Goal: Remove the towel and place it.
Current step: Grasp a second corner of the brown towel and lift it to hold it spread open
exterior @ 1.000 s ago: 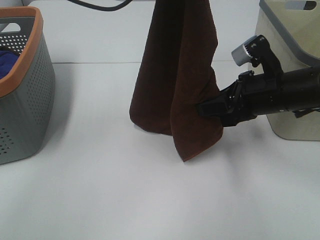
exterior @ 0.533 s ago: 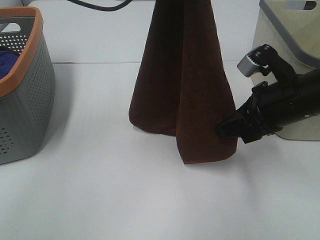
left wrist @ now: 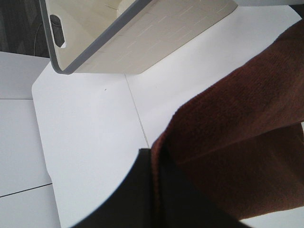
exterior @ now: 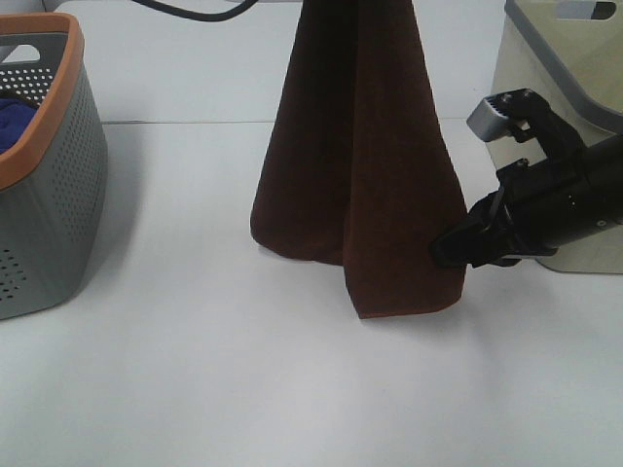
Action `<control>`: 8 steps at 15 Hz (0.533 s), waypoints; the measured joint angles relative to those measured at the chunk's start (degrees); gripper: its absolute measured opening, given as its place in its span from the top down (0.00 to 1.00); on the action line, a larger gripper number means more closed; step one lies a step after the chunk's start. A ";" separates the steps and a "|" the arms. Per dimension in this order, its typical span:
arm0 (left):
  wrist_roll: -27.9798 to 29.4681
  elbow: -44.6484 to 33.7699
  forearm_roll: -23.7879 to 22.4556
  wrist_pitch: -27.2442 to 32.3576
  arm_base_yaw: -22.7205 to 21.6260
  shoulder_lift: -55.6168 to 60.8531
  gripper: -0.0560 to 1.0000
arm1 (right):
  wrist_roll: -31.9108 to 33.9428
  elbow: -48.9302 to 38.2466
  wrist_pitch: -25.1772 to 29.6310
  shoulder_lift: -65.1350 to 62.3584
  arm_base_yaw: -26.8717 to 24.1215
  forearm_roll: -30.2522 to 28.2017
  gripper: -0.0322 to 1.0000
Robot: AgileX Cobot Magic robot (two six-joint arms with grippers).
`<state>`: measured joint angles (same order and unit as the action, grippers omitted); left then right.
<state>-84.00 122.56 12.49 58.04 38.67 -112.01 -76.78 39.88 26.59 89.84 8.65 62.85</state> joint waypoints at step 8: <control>9.63 0.00 -0.92 5.33 0.00 0.00 0.95 | 3.09 0.11 1.43 -6.36 0.00 -6.76 0.95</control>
<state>-74.37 122.56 11.57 63.37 38.67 -112.01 -73.68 39.99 28.02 83.48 8.65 56.09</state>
